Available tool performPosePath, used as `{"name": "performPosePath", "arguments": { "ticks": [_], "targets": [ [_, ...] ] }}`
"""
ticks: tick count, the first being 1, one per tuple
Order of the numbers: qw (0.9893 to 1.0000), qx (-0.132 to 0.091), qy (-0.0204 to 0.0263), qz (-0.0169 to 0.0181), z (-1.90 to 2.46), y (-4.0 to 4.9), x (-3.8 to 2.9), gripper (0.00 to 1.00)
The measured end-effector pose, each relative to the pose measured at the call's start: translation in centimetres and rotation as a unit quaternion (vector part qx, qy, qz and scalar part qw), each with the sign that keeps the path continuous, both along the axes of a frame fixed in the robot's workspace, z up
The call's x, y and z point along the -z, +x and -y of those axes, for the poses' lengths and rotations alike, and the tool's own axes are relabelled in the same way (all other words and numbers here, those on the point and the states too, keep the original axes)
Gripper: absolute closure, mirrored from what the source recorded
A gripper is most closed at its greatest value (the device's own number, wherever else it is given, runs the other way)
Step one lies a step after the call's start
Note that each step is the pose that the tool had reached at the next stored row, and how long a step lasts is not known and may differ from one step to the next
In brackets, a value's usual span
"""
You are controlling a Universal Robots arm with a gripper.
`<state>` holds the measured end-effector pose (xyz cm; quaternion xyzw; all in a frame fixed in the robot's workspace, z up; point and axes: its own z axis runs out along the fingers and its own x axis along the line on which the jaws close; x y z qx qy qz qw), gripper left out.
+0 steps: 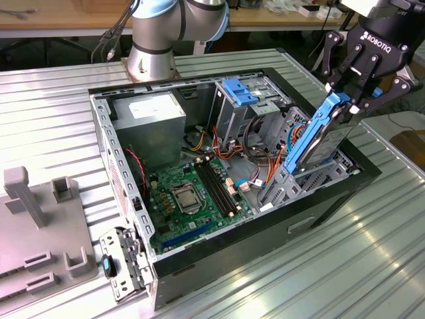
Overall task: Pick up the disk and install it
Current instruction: 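Insert the disk into the insertion slot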
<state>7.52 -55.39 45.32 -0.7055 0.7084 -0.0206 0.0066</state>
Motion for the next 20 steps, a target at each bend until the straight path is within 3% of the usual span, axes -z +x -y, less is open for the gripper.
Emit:
{"name": "performPosePath", "arguments": {
  "ticks": [4,6,8,15,20],
  "targets": [
    [1.0000,0.000,0.0001,0.0006,0.00,0.00,0.01,0.63],
    [1.0000,0.000,0.0001,-0.0008,0.00,0.00,0.01,0.63],
    [1.0000,0.000,0.0001,-0.0046,-0.01,0.01,0.01,0.63],
    [0.9999,0.000,0.0001,-0.0132,0.00,0.02,0.01,0.63],
    [0.9997,0.000,0.0001,-0.0258,0.00,0.06,0.00,0.63]
  ]
}}
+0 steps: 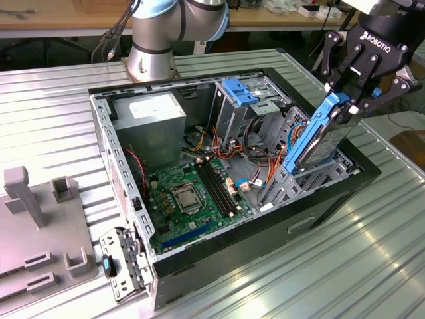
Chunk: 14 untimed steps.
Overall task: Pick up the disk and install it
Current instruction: 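Insert the disk into the insertion slot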
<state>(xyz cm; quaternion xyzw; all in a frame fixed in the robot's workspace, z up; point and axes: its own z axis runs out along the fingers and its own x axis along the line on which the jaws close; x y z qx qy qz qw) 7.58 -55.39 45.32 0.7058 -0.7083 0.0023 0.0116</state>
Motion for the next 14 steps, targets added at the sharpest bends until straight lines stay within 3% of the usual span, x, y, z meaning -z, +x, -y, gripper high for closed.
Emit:
{"name": "performPosePath", "arguments": {
  "ticks": [2,4,9,12,14],
  "targets": [
    [1.0000,0.000,0.0000,-0.0064,0.00,0.02,-0.01,0.63],
    [1.0000,0.000,0.0000,-0.0095,0.00,0.03,0.00,0.63],
    [0.9999,0.000,0.0000,-0.0111,0.00,0.05,0.00,0.63],
    [0.9999,0.000,0.0006,-0.0172,0.00,0.08,0.00,0.63],
    [0.9998,0.000,0.0009,-0.0185,0.00,0.08,0.00,0.63]
  ]
}}
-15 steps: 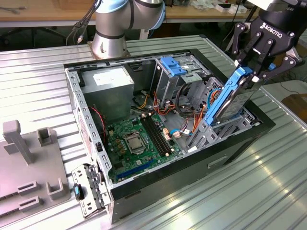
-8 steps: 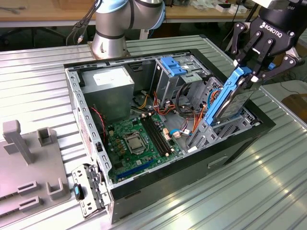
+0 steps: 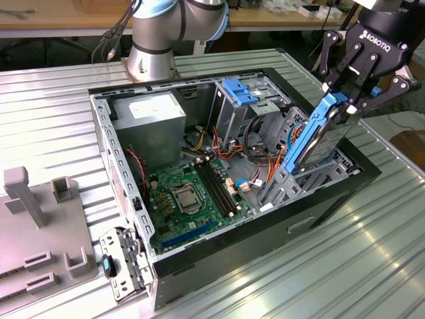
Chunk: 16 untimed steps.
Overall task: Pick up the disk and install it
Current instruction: 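Insert the disk into the insertion slot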
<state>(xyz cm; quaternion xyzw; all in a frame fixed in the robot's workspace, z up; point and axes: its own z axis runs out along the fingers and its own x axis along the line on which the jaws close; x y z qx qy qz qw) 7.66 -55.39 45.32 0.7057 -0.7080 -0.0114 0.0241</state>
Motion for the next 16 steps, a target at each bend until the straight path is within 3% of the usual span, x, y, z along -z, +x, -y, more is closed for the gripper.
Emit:
{"name": "performPosePath", "arguments": {
  "ticks": [4,12,16],
  "targets": [
    [1.0000,0.000,0.0004,0.0000,0.01,0.00,-0.13,0.63],
    [1.0000,0.000,0.0001,0.0005,0.00,0.04,-1.13,0.63],
    [1.0000,0.000,0.0000,0.0048,0.00,0.06,-1.44,0.63]
  ]
}}
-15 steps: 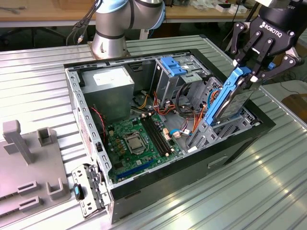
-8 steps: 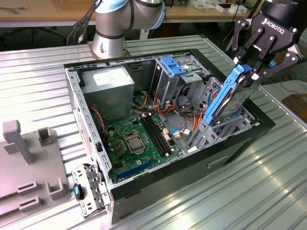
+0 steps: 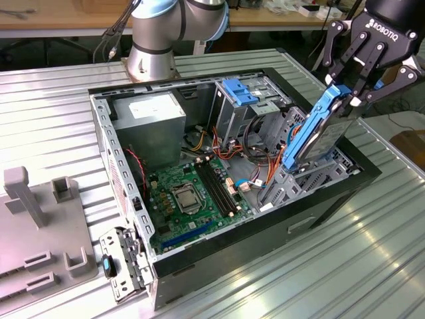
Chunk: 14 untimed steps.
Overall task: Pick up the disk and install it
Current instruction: 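Insert the disk into the insertion slot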
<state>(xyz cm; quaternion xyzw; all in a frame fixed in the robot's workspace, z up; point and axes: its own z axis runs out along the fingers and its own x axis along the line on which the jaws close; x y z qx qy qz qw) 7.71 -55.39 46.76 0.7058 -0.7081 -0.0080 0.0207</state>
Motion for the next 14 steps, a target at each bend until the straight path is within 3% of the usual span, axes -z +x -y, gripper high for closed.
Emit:
{"name": "performPosePath", "arguments": {
  "ticks": [2,3,14],
  "targets": [
    [1.0000,0.000,0.0001,0.0060,0.00,0.00,-0.09,0.63],
    [1.0000,0.000,0.0001,0.0067,0.00,0.01,-0.08,0.63],
    [1.0000,0.000,0.0001,0.0068,0.00,0.00,-0.09,0.63]
  ]
}}
